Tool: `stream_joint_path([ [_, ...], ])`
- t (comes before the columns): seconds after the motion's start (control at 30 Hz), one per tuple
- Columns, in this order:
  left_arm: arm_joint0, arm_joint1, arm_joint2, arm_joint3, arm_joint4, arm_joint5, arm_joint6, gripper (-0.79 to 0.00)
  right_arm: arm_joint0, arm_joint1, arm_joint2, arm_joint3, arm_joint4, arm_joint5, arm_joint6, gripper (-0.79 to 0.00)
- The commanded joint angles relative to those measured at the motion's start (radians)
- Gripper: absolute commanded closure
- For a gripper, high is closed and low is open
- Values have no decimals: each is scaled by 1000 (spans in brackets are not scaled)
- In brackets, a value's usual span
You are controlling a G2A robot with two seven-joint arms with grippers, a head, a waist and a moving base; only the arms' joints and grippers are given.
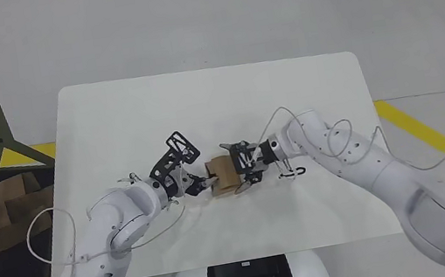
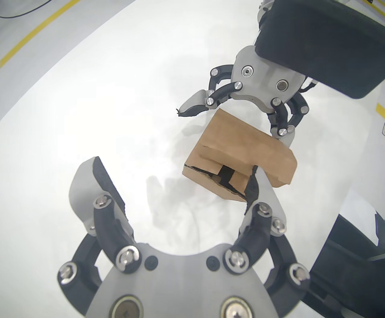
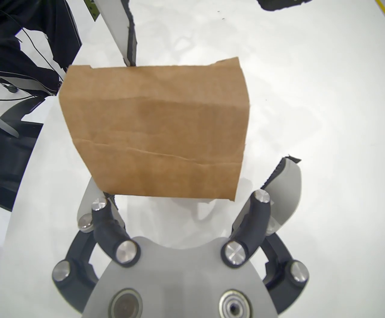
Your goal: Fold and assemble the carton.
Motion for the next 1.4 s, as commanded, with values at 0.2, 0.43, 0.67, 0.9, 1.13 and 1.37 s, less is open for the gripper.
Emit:
stream_joint_path([
  [0.2,6,3,-9,10,-1,5,4,-785,8,-21,-9,39,-27,5,-50,-456],
  [0.43,30,8,-35,1,4,5,9,-785,15,-33,-9,65,-46,12,-77,-379],
  [0.67,79,17,-91,-37,13,9,19,-785,23,-38,-4,84,-66,14,-87,-785],
  [0.9,110,22,-136,-3,8,22,30,-785,35,-26,14,68,-97,27,-114,-785],
  [1.13,80,20,-118,58,-6,31,37,-785,38,31,51,-9,-192,51,-195,-785],
  [1.37,37,15,-75,107,25,67,31,-785,-1,131,151,-179,-264,104,-331,-785],
])
